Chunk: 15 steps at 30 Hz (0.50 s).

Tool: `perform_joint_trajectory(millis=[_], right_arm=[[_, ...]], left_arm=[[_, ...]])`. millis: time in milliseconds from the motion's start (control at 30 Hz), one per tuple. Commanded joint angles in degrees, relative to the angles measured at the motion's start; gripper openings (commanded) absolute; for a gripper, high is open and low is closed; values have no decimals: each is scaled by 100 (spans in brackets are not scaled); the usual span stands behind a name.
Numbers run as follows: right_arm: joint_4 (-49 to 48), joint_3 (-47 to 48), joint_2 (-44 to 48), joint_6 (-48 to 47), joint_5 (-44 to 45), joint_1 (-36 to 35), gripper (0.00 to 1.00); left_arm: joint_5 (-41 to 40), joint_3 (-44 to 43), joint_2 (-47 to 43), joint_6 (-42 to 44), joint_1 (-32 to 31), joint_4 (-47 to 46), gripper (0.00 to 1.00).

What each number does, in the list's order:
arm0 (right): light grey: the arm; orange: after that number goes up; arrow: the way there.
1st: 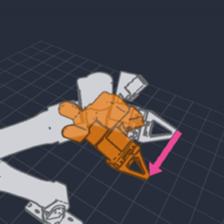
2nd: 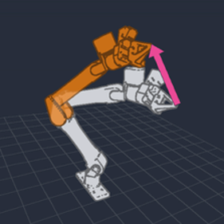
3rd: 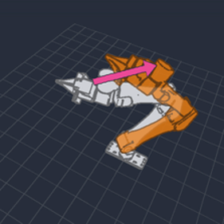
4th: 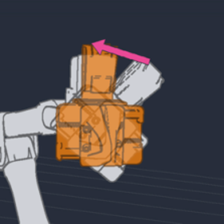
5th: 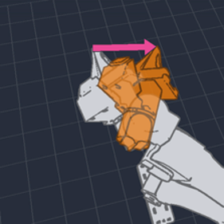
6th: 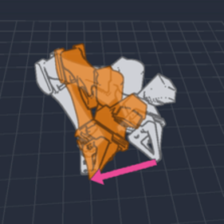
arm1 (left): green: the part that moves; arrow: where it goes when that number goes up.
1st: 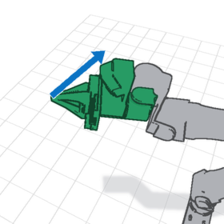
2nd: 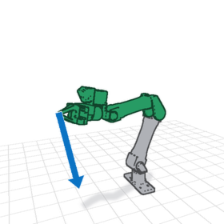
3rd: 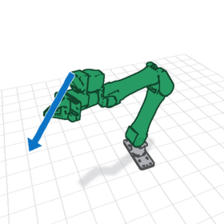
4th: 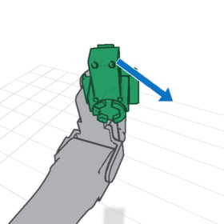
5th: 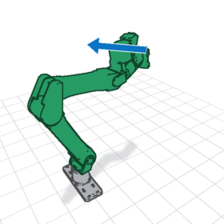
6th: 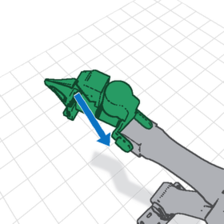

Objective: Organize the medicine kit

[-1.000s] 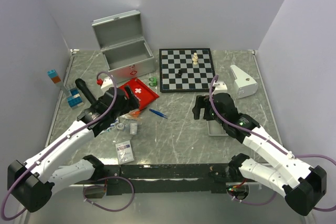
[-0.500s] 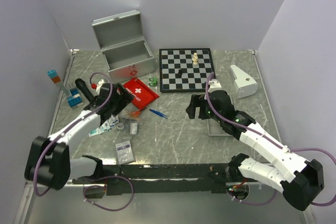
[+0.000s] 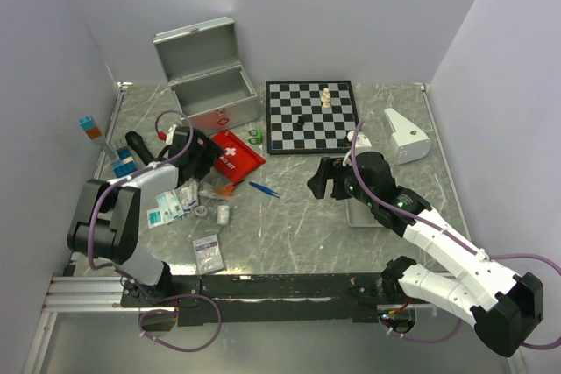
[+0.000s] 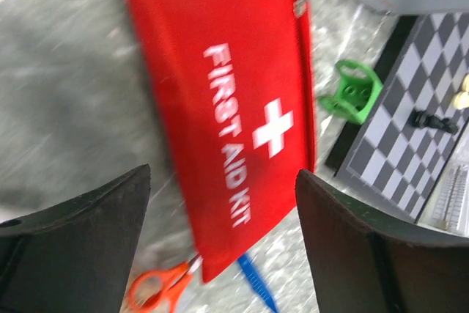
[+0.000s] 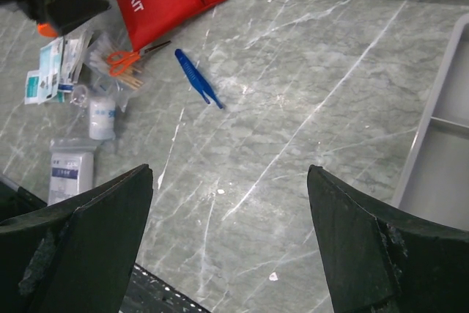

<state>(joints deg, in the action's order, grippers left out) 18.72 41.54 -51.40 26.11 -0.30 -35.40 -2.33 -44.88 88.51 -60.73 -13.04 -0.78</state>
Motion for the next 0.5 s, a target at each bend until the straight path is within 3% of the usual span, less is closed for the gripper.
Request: perform_joint_trajectory(millis=[0, 467], right_arm=[[-308, 21, -19, 87, -216, -29, 92], [-299, 56, -72, 17, -181, -20, 92]], left_arm=[[119, -494, 368, 17, 20, -257, 83], [4, -530, 974, 114, 21, -133, 73]])
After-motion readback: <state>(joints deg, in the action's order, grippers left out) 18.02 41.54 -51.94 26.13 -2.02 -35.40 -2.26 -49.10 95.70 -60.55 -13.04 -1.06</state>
